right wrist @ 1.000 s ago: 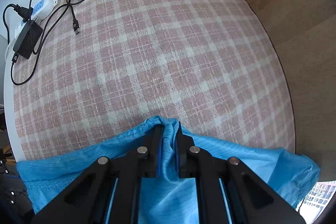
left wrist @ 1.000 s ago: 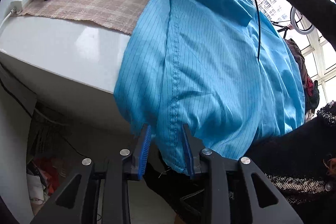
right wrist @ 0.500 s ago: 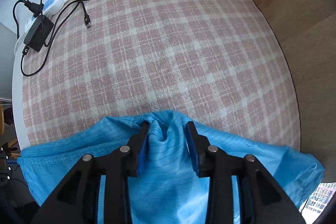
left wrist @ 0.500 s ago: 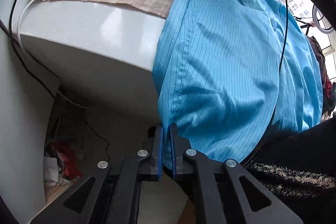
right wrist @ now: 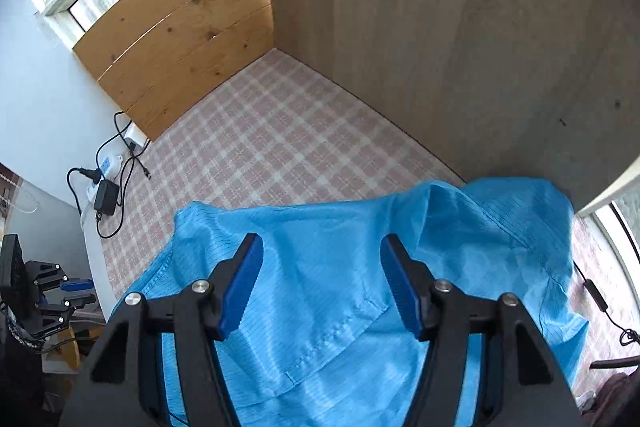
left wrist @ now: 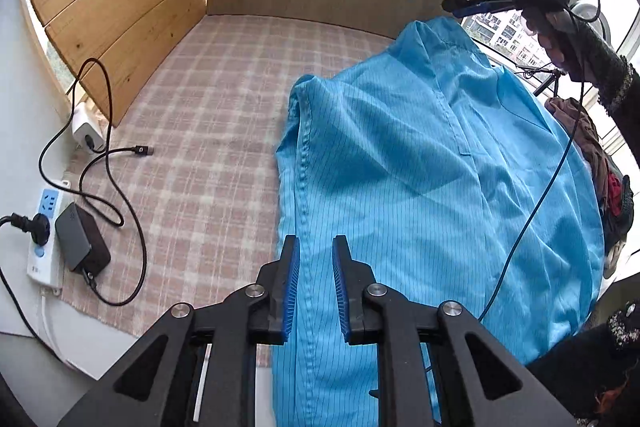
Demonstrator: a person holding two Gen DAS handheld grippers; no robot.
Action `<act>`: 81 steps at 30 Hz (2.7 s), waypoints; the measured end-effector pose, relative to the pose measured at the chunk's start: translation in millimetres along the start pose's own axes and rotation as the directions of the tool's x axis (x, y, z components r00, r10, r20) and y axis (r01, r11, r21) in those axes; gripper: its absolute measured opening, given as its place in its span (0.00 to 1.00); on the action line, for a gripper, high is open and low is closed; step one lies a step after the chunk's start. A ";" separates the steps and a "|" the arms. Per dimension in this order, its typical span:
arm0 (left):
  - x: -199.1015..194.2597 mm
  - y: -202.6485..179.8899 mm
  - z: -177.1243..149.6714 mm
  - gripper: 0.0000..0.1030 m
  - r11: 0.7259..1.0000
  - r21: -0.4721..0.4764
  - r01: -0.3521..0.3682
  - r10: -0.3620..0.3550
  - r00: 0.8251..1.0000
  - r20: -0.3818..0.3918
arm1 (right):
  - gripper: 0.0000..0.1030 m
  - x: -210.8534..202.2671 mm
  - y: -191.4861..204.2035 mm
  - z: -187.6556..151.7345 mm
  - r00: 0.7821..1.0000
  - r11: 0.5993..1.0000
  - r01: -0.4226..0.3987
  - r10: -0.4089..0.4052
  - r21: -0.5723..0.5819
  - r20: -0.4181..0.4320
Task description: Fold clothes
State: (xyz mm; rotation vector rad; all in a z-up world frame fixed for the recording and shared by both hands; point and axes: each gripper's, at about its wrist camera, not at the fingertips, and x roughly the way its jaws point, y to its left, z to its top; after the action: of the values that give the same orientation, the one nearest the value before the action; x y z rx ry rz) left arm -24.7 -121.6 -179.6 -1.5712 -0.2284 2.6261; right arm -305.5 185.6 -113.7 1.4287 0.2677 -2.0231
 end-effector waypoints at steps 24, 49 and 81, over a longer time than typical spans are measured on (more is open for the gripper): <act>99.6 9.2 70.5 0.00 0.999 0.031 0.024 -0.022 0.998 -0.053 | 0.02 48.5 -48.2 12.5 0.974 0.999 -0.015 0.023 -0.036 0.225; -29.9 16.3 -179.6 0.16 0.975 -0.219 -0.034 -0.014 0.977 -0.214 | 0.18 111.6 45.7 -55.0 0.997 0.963 0.035 -0.051 -0.267 -0.052; -32.8 41.8 -256.6 0.18 0.963 -0.251 -0.100 0.045 0.975 -0.217 | 0.34 99.3 49.9 -73.3 0.971 0.951 0.193 -0.220 -0.241 -0.091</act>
State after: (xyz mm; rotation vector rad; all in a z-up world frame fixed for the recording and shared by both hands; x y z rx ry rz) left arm 217.4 -144.3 -277.4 -1.9591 -0.5300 2.5397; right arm -239.3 146.0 -222.2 1.4202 0.7071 -1.9957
